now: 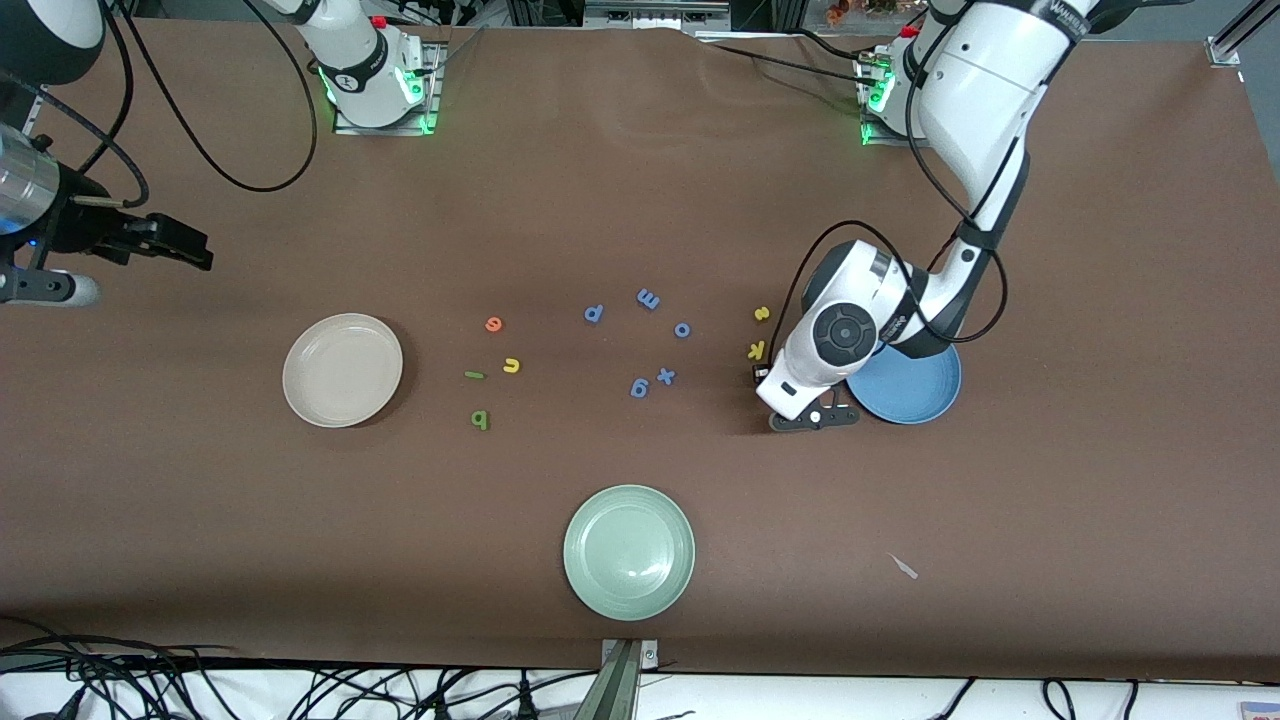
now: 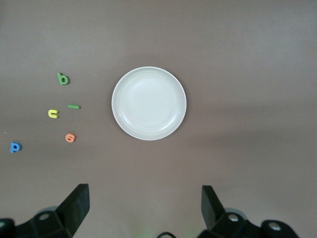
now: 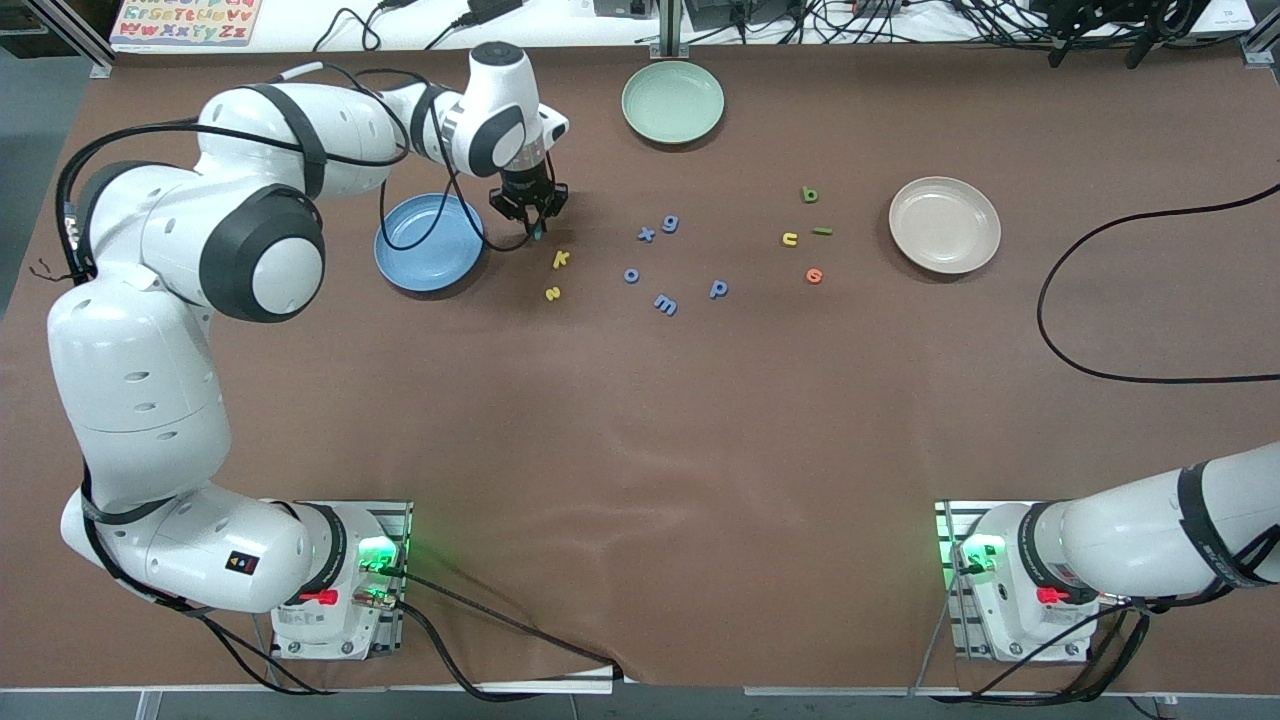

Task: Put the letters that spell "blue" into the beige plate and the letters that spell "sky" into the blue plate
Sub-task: 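Drop the green y in the blue plate while the right gripper reaches out, then grasp the yellow k with the left gripper while the right gripper reaches the b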

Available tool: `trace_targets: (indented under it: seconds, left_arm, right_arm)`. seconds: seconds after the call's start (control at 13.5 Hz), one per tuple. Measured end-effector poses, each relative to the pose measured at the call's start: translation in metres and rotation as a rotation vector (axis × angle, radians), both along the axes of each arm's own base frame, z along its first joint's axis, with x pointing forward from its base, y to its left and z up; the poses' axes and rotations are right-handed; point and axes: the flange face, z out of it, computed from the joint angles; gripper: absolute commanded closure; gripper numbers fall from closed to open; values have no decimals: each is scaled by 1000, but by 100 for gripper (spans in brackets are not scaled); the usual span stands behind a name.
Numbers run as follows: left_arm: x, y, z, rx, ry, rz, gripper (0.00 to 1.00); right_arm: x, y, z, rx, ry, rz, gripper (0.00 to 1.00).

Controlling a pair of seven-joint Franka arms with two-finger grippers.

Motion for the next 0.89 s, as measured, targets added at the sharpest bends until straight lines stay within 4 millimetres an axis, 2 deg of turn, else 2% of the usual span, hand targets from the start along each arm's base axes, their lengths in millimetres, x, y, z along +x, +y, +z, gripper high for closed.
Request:
trace_targets:
  seconds: [0.15,0.3,0.44,0.52,0.59,0.66,0.74,0.89]
  left_arm:
    - [10,23,29,14,16,-31,100]
    - [21,70,44,21,52,-52,98]
    - [30,126,40,18,92,-31,96]
    - [29,143,32,16,110,-22,93]
    - [25,153,23,16,131,-20,68]
    - [19,159,13,17,154,-22,3]
    - [16,161,4,16,172,-27,0]
    - [14,157,-1,13,181,-35,0]
  right_arm:
    - [7,2,-16,1,23,0,0]
    - [17,7,-39,1,47,6,0]
    - [32,24,-83,16,91,22,0]
    - [39,31,-102,26,99,25,0]
    - [44,37,-119,29,110,30,0]
    - [48,43,-135,27,125,37,0]
    - [51,49,-148,25,136,45,0]
    - [58,59,-168,21,132,57,0]
